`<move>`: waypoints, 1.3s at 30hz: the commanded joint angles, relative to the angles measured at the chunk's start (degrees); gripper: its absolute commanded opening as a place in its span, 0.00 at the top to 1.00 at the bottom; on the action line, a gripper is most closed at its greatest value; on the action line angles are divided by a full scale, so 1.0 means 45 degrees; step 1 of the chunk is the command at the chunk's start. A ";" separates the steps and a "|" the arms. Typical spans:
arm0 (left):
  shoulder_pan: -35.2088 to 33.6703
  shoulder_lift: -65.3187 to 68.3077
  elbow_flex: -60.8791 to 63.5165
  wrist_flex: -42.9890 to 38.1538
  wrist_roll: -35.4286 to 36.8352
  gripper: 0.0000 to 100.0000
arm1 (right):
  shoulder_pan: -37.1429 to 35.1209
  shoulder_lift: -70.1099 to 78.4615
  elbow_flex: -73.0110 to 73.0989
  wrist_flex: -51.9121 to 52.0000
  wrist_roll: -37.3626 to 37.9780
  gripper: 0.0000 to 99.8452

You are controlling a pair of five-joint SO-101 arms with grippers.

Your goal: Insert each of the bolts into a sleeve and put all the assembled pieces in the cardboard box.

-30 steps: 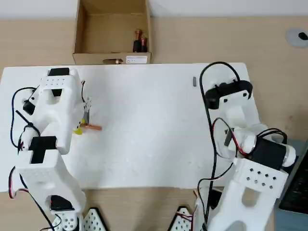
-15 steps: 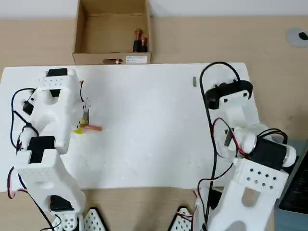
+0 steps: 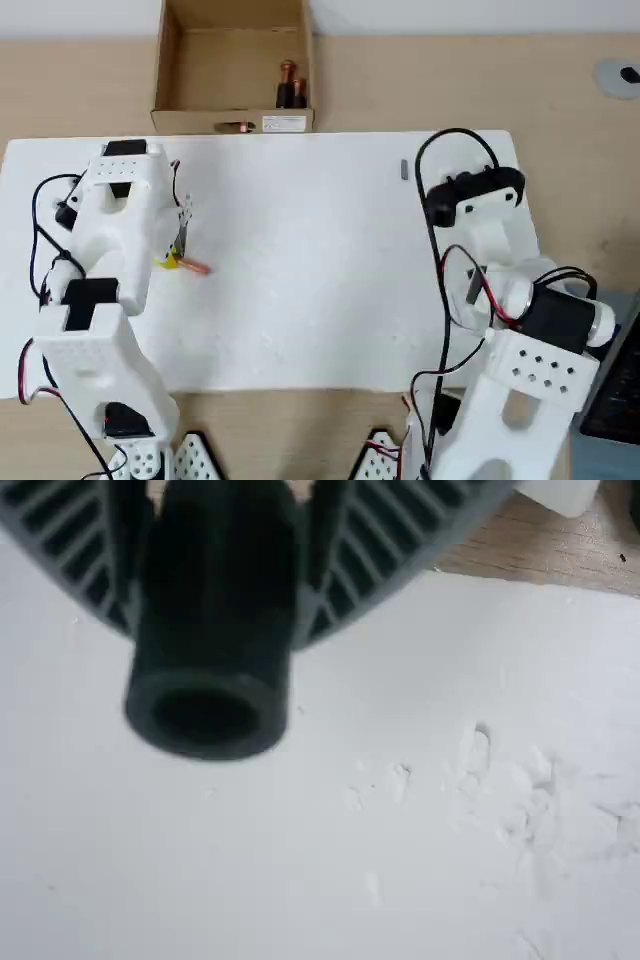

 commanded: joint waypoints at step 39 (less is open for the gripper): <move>0.3907 -1.1165 -0.1153 0.3028 -0.9455 1.00 | -0.2198 -0.1983 -0.1729 -0.1133 -0.5118 0.99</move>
